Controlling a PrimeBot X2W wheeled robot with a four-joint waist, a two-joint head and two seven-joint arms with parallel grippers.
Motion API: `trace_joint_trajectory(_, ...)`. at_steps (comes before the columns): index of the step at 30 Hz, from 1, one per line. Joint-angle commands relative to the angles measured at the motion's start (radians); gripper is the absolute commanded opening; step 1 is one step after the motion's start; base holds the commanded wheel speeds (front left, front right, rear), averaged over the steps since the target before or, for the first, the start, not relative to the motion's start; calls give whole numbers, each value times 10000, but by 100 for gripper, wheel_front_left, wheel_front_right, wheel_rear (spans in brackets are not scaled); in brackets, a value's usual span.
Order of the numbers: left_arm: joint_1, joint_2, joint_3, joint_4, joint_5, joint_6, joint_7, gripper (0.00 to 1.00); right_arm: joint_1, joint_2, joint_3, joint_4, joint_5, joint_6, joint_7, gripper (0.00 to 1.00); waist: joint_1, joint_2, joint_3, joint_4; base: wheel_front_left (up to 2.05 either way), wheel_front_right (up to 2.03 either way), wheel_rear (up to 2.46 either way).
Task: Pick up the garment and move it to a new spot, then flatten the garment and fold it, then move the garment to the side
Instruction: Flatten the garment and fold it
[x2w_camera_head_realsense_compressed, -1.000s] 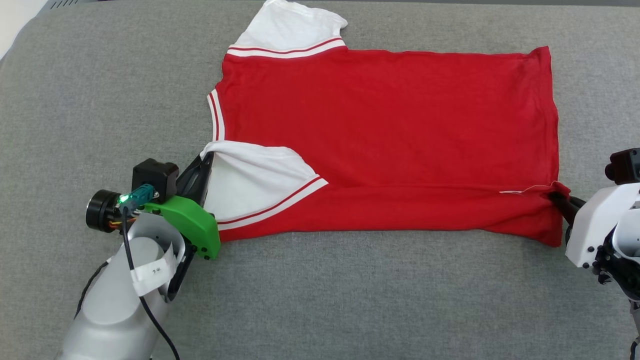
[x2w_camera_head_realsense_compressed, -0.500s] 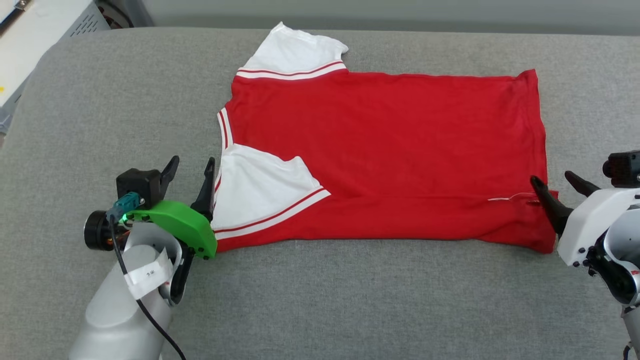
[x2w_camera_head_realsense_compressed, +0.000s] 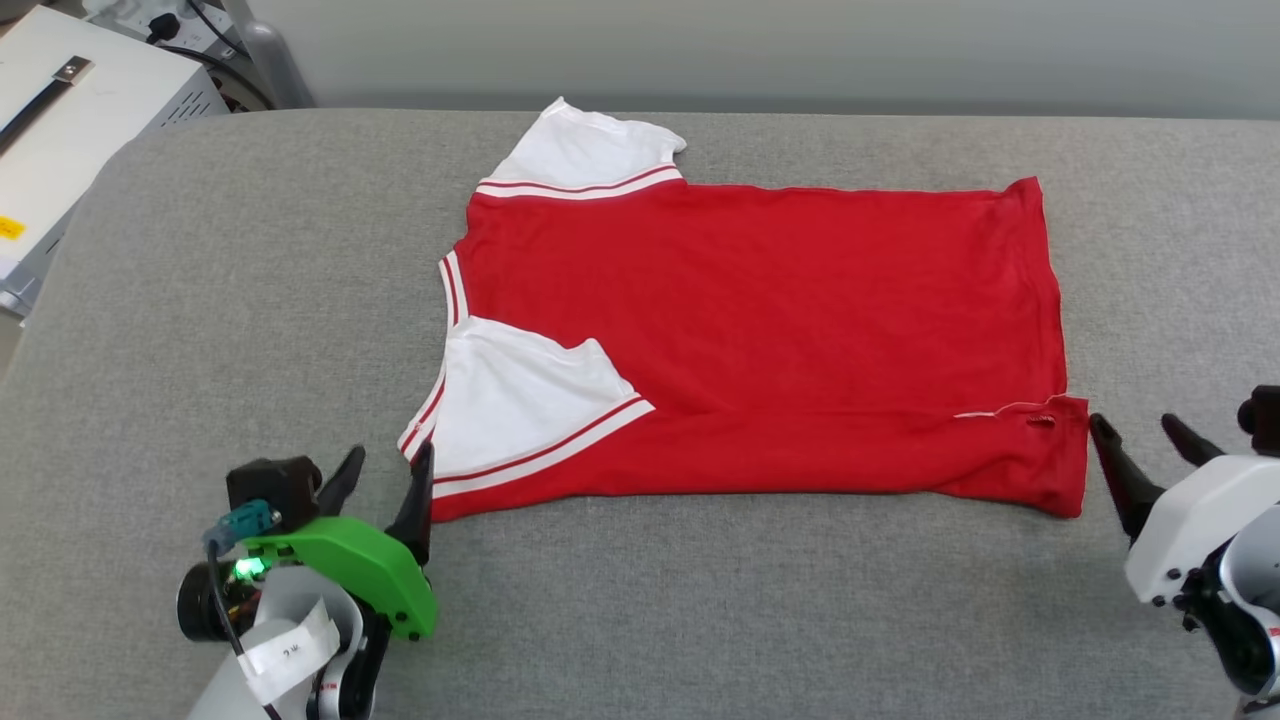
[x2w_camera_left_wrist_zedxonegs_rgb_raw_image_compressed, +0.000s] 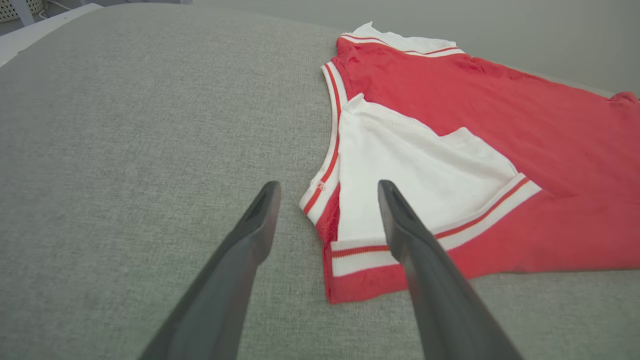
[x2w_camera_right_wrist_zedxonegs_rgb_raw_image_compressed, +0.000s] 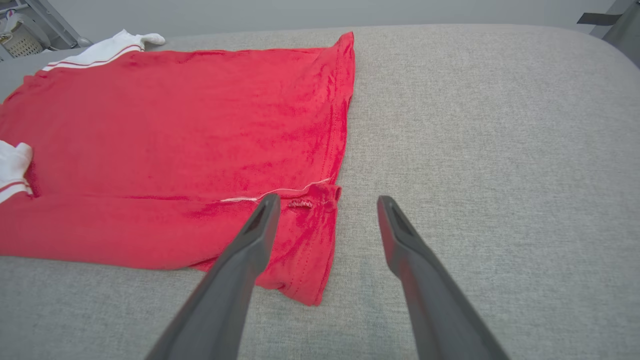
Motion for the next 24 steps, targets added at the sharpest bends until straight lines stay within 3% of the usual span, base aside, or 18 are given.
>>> trace_joint_trajectory(1,284,126,-75,-212,-46,88,321,100,204,249,-98,-249,-193,-9,135,100,0,108,51,-61,0,0,0)
trace_joint_trajectory(8,716,331,-335,-975,-103,524,1609,100,494,1058,-274,-1130,-688,-9,592,100,0,108,310,-384,0,0,0)
trace_joint_trajectory(15,648,529,-292,-679,202,1373,2183,100,513,1269,-161,-1438,-732,-9,751,100,0,108,613,-711,0,0,0)
trace_joint_trajectory(19,644,602,-511,-357,242,1472,2806,100,491,1227,-130,-1430,-696,-9,693,100,0,108,740,-807,0,0,0)
trace_joint_trajectory(20,694,591,-727,-220,184,1378,3242,0,488,1185,-134,-1392,-700,-9,684,100,0,108,765,-799,0,0,0)
trace_joint_trajectory(24,699,534,-957,-191,126,1138,3417,0,478,1008,-134,-1328,-769,-9,742,100,0,108,644,-635,0,0,0)
